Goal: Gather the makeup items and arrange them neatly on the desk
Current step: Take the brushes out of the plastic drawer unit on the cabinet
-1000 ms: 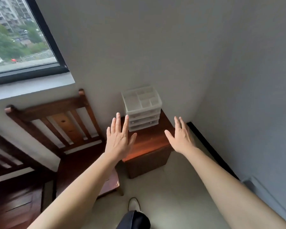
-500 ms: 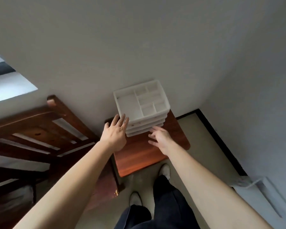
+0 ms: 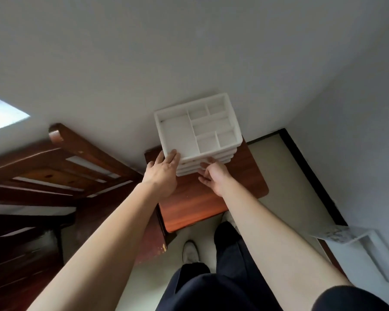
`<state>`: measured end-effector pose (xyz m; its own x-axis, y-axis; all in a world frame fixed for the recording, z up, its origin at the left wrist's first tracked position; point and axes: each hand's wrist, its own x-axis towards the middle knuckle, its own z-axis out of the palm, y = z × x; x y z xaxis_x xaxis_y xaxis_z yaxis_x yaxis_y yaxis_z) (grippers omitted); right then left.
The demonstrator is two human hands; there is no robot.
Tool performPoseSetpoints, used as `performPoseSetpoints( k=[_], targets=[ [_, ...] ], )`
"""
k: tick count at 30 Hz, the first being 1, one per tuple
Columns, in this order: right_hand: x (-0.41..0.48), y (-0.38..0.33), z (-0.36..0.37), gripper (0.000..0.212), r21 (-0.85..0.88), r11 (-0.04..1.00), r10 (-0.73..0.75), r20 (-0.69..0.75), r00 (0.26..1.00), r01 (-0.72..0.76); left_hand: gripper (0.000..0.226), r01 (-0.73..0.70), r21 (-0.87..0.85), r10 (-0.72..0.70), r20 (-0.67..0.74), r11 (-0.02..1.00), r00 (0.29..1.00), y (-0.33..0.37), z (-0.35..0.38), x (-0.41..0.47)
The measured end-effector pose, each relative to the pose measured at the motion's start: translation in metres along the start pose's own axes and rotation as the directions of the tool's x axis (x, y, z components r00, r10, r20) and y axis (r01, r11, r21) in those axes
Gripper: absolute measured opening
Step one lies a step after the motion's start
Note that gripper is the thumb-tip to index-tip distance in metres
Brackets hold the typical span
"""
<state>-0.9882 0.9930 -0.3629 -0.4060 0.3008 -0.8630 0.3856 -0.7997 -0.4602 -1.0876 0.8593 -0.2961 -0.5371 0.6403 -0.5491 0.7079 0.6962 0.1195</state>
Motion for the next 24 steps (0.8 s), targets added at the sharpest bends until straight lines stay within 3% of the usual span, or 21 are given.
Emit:
performPoseSetpoints(
  k=[4,11,20,24],
  targets=[
    [-0.009,0.008,-0.014,0.067,-0.065,0.998,-0.011,-0.012,1.0,0.011,0.077,0.007,-0.065,-0.003,0.049,0.998,0.999,-0.001,-0.006,0.002],
    [-0.012,0.0,0.01,0.058,0.152,0.988,-0.014,0.038,0.999,0.008,0.071,0.041,-0.107,-0.034,0.067,0.993,0.997,0.001,-0.004,0.004],
    [-0.005,0.017,-0.001,0.068,-0.112,0.994,0.009,0.085,0.996,0.001,0.056,0.103,-0.141,-0.092,0.08,0.985,0.993,0.007,-0.005,0.007],
    [-0.021,0.046,-0.019,0.065,-0.077,0.997,0.028,0.067,0.997,-0.023,0.054,0.09,-0.146,-0.082,0.06,0.985,0.995,0.009,-0.003,0.007]
  ],
)
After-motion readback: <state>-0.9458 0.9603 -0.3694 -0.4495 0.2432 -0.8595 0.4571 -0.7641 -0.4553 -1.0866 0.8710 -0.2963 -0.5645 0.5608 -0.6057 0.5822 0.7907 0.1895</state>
